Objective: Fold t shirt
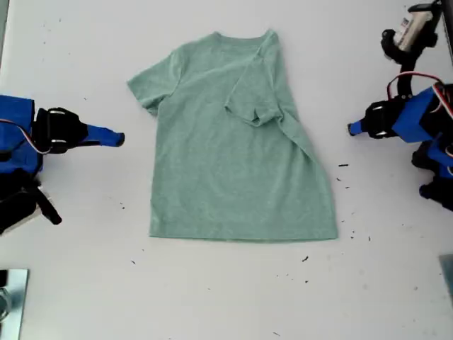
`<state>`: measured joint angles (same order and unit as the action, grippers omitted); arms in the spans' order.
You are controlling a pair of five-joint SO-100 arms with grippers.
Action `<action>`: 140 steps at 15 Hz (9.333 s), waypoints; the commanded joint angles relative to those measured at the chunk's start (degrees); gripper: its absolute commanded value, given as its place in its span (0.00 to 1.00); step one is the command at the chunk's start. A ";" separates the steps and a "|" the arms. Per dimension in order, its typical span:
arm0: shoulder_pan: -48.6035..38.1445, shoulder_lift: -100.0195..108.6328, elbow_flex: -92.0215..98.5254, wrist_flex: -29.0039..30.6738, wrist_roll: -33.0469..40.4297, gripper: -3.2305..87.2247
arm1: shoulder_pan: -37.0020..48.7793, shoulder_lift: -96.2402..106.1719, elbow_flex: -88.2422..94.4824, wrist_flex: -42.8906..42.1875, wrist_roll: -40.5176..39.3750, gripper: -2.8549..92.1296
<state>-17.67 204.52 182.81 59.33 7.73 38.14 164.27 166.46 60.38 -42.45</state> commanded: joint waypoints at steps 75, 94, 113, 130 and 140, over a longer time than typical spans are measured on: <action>-3.52 -9.93 1.85 -10.37 10.99 0.03 | -41.04 -55.46 -28.21 -15.64 20.13 0.05; -3.87 -9.23 1.93 -10.11 11.69 0.03 | -42.01 -83.67 -93.43 9.14 21.45 0.38; 10.02 -46.14 -22.68 -10.55 -2.46 0.03 | -12.66 19.16 5.71 6.15 4.57 0.06; 19.07 -115.58 -88.68 15.03 -4.04 0.37 | -13.80 29.09 8.00 10.72 5.36 0.06; 18.54 -94.83 -82.62 10.81 -7.47 0.03 | -14.24 30.32 8.44 11.07 5.45 0.06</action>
<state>1.32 100.28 103.01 68.82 -0.53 23.91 193.80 173.85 71.10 -37.53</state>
